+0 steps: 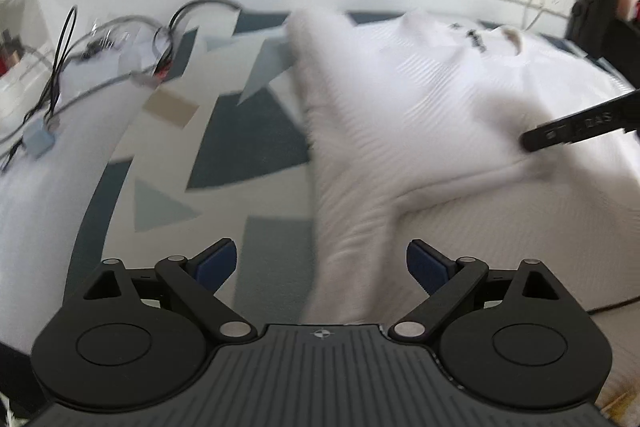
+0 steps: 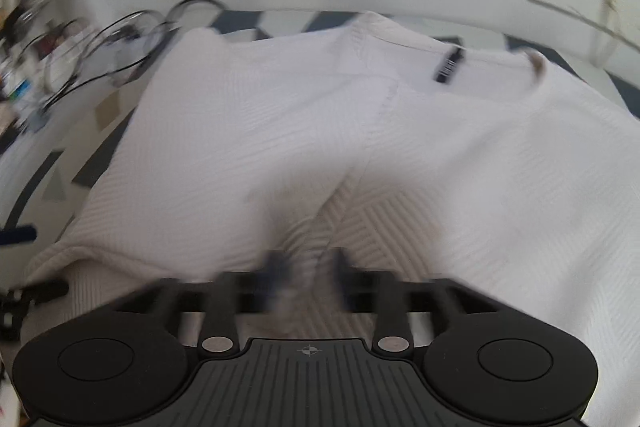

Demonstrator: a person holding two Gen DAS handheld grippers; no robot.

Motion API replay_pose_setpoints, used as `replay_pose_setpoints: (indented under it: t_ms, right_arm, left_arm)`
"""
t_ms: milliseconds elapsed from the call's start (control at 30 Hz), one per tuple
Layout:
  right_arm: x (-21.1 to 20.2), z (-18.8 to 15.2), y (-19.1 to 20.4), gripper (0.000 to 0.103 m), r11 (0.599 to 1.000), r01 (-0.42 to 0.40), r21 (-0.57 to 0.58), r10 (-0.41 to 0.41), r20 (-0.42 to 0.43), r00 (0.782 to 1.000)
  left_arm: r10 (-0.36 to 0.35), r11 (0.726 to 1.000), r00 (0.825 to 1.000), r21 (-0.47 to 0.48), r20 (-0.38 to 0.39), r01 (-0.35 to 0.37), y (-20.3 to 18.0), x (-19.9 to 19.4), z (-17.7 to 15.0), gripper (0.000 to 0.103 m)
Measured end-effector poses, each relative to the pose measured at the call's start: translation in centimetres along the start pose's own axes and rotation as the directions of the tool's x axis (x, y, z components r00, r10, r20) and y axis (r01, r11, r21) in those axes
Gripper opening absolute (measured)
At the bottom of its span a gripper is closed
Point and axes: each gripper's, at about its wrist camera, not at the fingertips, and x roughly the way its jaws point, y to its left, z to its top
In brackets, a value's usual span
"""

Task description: Fold clothes

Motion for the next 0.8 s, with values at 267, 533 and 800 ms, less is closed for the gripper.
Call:
replay_pose_setpoints:
  t_ms: [267, 533, 800]
  right_arm:
    - [-8.4, -4.3, -5.7, 0.063, 0.964, 0.129, 0.233, -0.161, 0.120, 0.980]
    - [-17.9, -10.7, -17.8, 0.063, 0.775, 0.288, 0.563, -0.437, 0.147, 0.888]
    - [-19.7, -11.3, -29.0, 0.066, 0.593, 0.220, 0.774, -0.531, 0.171, 0.830]
  left_arm:
    - [-0.168, 0.980, 0.983, 0.124, 0.080, 0.157, -5.6, 0.3, 3.0, 0.102]
    - [-0.272, 0.941, 0.962, 0.215, 0.020, 0.261, -12.7, 2.1, 4.1, 0.102]
    - [-0.210, 0.960, 0.977, 0.185, -0.031, 0.212, -19.2, 5.4, 6.2, 0.102]
